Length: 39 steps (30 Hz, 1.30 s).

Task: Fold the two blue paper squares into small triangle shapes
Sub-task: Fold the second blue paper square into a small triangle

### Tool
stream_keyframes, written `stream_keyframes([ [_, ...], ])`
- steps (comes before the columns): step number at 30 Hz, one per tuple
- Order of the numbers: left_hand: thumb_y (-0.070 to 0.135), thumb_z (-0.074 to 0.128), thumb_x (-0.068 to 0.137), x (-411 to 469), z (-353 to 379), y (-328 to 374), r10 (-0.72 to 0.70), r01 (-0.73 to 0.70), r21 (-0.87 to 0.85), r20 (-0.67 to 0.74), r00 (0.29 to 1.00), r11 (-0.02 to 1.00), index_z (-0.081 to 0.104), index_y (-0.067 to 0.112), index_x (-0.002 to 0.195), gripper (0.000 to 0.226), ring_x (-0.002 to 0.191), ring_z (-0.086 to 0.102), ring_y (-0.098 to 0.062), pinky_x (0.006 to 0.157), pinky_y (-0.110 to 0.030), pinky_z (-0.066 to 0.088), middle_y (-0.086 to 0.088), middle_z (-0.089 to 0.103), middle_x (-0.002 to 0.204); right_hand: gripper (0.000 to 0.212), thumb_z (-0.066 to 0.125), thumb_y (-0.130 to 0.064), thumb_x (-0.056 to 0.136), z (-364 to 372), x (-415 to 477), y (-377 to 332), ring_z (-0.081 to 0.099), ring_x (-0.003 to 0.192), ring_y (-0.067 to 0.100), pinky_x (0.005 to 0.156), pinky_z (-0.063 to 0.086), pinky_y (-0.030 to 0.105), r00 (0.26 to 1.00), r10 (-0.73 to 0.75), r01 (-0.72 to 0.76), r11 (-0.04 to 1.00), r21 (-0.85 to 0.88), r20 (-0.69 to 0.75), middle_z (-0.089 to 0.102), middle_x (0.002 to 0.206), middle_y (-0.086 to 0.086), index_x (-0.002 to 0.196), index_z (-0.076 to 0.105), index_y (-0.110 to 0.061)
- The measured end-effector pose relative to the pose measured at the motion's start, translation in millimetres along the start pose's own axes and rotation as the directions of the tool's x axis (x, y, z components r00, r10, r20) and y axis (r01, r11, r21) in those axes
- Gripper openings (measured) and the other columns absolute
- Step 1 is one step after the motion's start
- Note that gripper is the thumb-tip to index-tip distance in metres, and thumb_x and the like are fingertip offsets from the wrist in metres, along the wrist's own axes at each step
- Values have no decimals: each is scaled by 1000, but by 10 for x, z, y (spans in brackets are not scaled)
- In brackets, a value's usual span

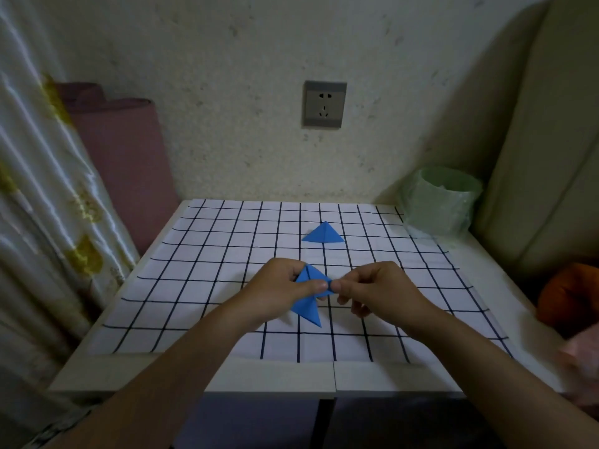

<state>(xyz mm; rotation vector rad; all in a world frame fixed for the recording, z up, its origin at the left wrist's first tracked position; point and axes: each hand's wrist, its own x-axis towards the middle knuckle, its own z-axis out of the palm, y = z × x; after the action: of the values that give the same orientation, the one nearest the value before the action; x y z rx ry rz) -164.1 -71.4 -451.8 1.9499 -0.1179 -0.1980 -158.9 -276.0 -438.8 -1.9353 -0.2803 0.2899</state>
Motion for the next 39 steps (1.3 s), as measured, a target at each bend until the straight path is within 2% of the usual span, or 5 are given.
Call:
stream_keyframes([
  [4, 34, 71, 87, -13, 9, 22, -11, 14, -53, 55, 998, 999, 73, 23, 93, 12, 90, 70, -22, 84, -38, 55, -2, 76, 88, 23, 73, -37, 83, -20, -14, 3, 63, 55, 11, 53, 52, 18, 1000, -10, 10, 999, -32, -8, 71, 67, 3, 72, 74, -18],
  [10, 31, 81, 78, -15, 18, 29, -20, 22, -47, 44, 999, 999, 76, 29, 89, 13, 84, 70, 0, 73, -20, 50, 11, 76, 86, 21, 72, -34, 85, -25, -25, -18, 65, 57, 12, 54, 53, 18, 1000, -24, 24, 998, -59, 4, 71, 68, 2, 74, 72, -16],
  [22, 24, 84, 74, -16, 59, 42, -5, 7, -89, 17, 1000, 996, 74, 29, 96, 25, 86, 71, -3, 69, -16, 54, 10, 76, 88, 20, 69, -25, 89, 9, -27, -42, 67, 58, 19, 59, 57, 26, 999, 38, -39, 998, 42, 7, 72, 69, 10, 75, 77, -12],
  [29, 42, 62, 92, -38, -46, 66, -8, 2, -136, -46, 999, 991, 52, 42, 130, 39, 87, 72, -16, 67, -29, 59, -2, 73, 99, 24, 68, -29, 90, -45, 7, -59, 65, 55, 19, 54, 54, 25, 988, 152, -147, 979, 139, -29, 69, 67, 7, 72, 73, -13],
  [39, 7, 63, 92, -172, -39, 19, 98, -103, -178, -34, 995, 979, 68, 22, 95, 16, 72, 72, -25, 64, -30, 58, -8, 71, 75, 19, 64, -31, 92, -64, 2, -65, 69, 68, 17, 67, 57, 29, 989, 138, -143, 982, 120, 52, 75, 88, 3, 96, 75, -15],
])
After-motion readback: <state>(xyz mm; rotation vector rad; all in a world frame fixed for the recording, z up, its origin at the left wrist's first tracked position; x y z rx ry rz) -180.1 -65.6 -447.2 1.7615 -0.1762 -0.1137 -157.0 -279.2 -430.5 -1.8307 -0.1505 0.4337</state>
